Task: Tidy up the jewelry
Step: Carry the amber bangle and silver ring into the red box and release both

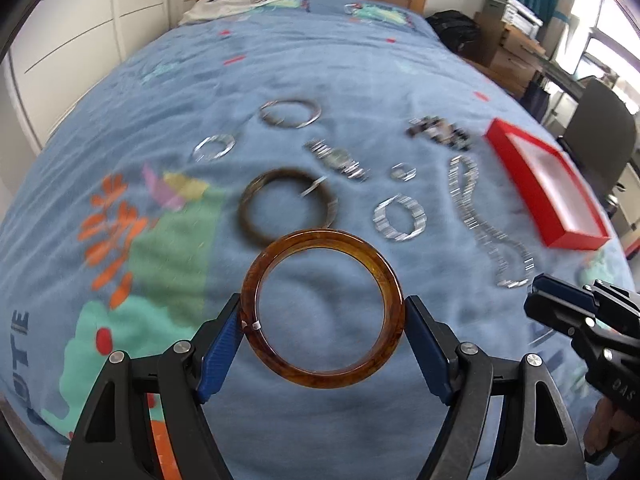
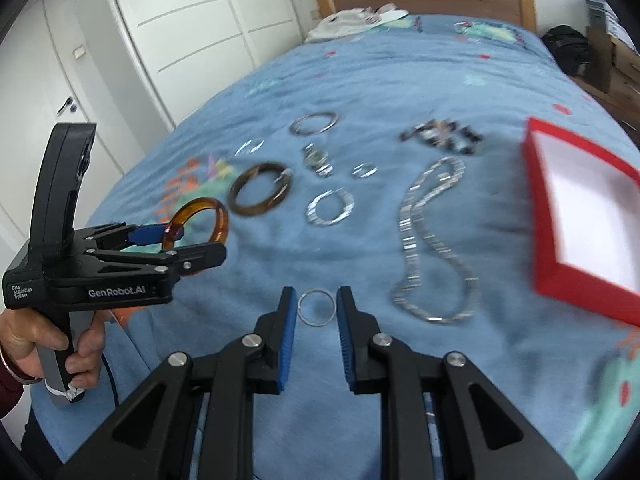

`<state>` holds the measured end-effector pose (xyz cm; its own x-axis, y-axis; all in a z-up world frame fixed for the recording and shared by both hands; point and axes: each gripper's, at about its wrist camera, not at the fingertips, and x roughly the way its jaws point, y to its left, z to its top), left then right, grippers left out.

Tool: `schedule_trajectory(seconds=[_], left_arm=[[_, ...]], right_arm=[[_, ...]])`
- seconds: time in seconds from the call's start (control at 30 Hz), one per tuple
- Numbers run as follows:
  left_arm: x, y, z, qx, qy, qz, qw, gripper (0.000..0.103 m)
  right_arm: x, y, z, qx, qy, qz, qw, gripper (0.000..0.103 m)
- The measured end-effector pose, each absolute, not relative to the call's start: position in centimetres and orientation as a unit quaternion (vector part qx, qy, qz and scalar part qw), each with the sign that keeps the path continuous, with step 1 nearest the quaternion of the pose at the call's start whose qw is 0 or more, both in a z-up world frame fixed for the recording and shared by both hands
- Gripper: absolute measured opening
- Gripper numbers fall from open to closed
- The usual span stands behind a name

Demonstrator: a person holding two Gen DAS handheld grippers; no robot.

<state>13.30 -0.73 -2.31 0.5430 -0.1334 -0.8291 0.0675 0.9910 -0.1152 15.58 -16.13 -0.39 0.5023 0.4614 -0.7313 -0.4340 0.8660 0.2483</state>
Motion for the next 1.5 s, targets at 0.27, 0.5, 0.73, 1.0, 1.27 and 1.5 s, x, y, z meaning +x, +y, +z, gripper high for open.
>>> schedule_trajectory(seconds=[0.27, 0.5, 0.73, 1.0, 1.27, 1.5], left_arm=[[15.7, -9.1, 1.4, -0.036, 0.46, -0.147, 0.875, 0.077], [20.9, -18.3, 2.9, -0.013, 0.444, -0.211, 0.871, 0.077], [26.8, -25.2, 2.2, 0.017, 0.445, -0.246, 0.861, 0.077], [31.0, -29.1, -0.5, 0.086, 0.466, -0.263, 0.84, 0.077], [32.5, -30.6, -3.0, 0.13, 0.487, -0.269, 0.821, 0.077], [32.8, -31.4, -4.6, 0.183, 0.49, -0.266, 0.81, 0.077]], right_arm=[[17.4, -26.4, 3.6, 0.028, 0.398, 0.177, 0.9, 0.02], [22.5, -33.9, 4.8, 0.013, 0.399, 0.131, 0.907, 0.02], [30.3, -37.8, 3.6, 0.0, 0.418, 0.149, 0.896, 0.02], [35.6, -40.7, 0.3, -0.032, 0.453, 0.175, 0.873, 0.02], [37.4, -40.4, -2.5, -0.07, 0.48, 0.188, 0.854, 0.02], [37.7, -38.5, -4.3, -0.135, 0.502, 0.203, 0.83, 0.02]])
